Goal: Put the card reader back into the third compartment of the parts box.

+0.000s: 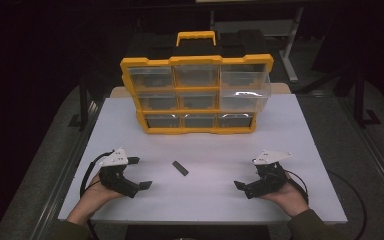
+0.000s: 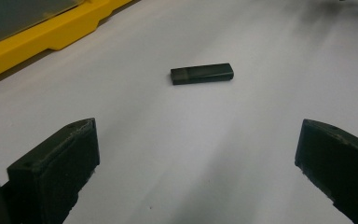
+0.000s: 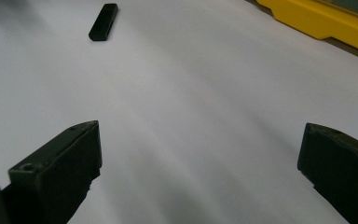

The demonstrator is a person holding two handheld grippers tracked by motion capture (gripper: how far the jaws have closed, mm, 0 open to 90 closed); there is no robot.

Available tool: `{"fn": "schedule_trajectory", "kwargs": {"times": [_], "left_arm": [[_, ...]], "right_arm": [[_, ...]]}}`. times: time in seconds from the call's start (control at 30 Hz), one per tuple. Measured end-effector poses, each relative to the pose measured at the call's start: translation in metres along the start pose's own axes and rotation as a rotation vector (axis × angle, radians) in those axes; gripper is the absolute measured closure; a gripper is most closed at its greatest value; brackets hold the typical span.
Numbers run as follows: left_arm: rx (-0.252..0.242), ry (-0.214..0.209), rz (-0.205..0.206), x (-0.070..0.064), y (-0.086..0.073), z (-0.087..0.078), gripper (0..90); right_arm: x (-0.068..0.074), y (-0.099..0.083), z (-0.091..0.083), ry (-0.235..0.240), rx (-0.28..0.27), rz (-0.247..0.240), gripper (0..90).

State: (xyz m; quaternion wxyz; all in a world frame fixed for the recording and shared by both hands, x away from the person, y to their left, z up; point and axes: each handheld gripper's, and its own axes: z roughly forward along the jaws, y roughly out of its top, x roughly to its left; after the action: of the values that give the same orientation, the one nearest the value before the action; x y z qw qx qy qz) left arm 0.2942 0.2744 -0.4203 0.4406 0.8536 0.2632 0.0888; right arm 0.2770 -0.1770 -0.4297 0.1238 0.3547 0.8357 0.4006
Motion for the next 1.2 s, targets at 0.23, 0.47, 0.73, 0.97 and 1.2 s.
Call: {"fn": "schedule_trajectory", "kwargs": {"times": [0.23,0.47,0.73,0.97,1.2], "left_arm": [[-0.004,-0.011,-0.003,0.001,0.002,0.001,0.0],[-0.001,-0.015,-0.004,0.003,0.004,0.003,0.0],[-0.004,-0.021,-0.008,0.004,0.007,0.006,0.0],[0.003,-0.026,-0.01,0.004,0.009,0.009,0.0],[-0.004,-0.02,-0.011,0.003,0.012,0.011,0.0]], "right_arm": [[-0.003,0.002,-0.001,0.011,-0.019,0.005,0.0],[-0.004,0.002,-0.001,0.015,-0.02,0.001,0.0],[-0.003,0.002,0.002,0.023,-0.013,-0.01,0.0],[-0.003,0.001,0.003,0.017,-0.003,-0.006,0.0],[-0.002,0.001,0.002,0.019,-0.011,-0.009,0.0]]}}
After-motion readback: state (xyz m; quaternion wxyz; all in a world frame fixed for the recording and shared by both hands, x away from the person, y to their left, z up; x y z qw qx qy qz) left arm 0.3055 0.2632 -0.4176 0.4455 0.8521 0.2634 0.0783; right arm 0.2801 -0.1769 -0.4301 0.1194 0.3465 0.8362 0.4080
